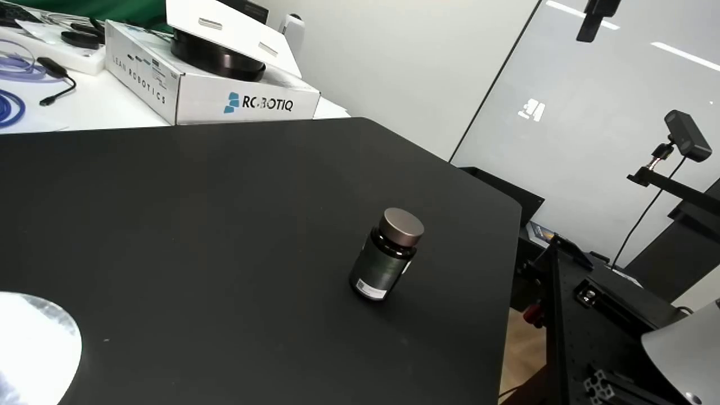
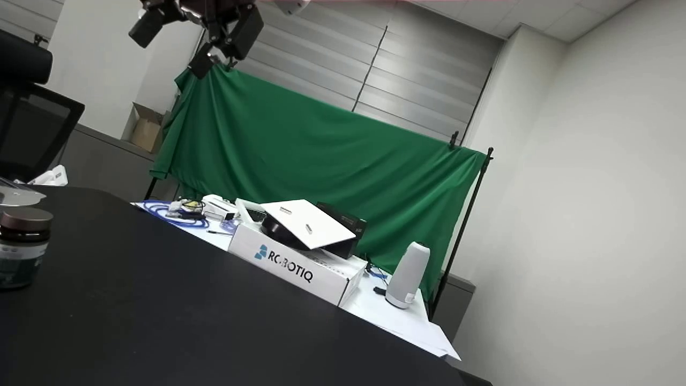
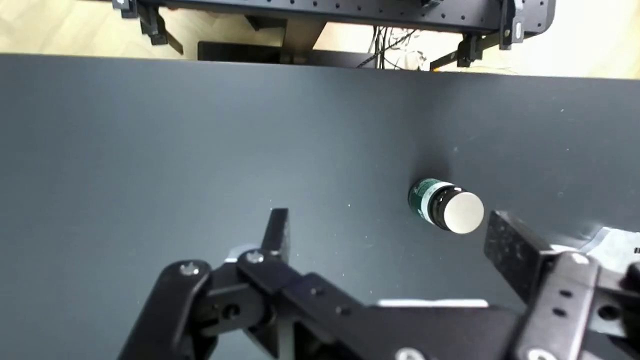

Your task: Pick up the vial and move it to the left, bring it back and put it down again, pick it up and move it forward

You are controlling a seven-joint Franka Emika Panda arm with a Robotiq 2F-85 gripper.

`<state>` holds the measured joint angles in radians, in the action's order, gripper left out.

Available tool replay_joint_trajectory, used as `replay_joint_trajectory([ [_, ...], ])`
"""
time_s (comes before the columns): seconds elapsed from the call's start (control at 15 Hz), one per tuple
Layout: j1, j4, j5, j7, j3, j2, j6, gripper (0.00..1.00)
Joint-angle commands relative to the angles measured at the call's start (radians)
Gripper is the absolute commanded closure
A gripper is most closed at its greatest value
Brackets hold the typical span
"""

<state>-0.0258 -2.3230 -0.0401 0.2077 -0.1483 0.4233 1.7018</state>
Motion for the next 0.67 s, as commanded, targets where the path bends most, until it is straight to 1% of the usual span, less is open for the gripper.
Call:
replay_joint_trajectory([
  [0.0, 0.03, -0.069, -0.015, -0.03, 0.077, 0.017, 0.16, 0.0],
  [0.13, 0.058, -0.115, -0.019, -0.049, 0.126, 0.012, 0.259, 0.0],
  [0.33, 0.102, -0.184, -0.033, -0.077, 0.186, -0.007, 0.366, 0.0],
  [0.47, 0.129, -0.237, -0.045, -0.073, 0.208, -0.02, 0.453, 0.0],
  [0.6, 0.153, -0.28, -0.048, -0.044, 0.218, -0.061, 0.55, 0.0],
])
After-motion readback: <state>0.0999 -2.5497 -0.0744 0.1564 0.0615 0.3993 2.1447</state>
